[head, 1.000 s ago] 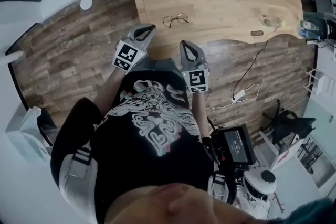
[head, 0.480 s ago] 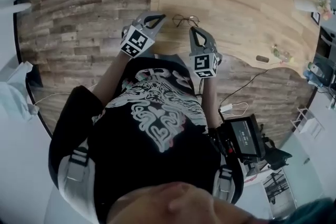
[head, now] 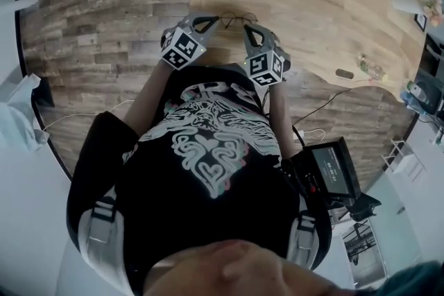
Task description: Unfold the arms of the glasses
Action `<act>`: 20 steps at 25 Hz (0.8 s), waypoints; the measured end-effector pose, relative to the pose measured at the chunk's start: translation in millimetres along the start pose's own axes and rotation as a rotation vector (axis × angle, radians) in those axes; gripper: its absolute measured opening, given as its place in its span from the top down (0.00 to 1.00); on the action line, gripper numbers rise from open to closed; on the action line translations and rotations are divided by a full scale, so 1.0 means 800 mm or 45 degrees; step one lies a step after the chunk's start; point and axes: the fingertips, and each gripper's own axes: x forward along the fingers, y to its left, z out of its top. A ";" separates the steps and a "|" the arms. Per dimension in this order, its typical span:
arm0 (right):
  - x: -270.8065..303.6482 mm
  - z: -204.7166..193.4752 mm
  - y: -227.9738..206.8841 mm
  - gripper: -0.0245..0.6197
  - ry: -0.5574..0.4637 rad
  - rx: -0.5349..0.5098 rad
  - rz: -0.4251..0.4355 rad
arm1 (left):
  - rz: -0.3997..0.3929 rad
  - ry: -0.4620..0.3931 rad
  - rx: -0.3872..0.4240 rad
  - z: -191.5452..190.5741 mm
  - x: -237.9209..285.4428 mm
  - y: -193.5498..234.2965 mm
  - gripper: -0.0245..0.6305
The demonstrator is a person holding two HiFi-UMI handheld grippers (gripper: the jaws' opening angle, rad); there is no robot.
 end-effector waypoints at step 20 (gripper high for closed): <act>0.065 -0.012 0.036 0.87 0.167 -0.359 0.273 | -0.008 0.141 -0.008 -0.036 0.012 -0.019 0.98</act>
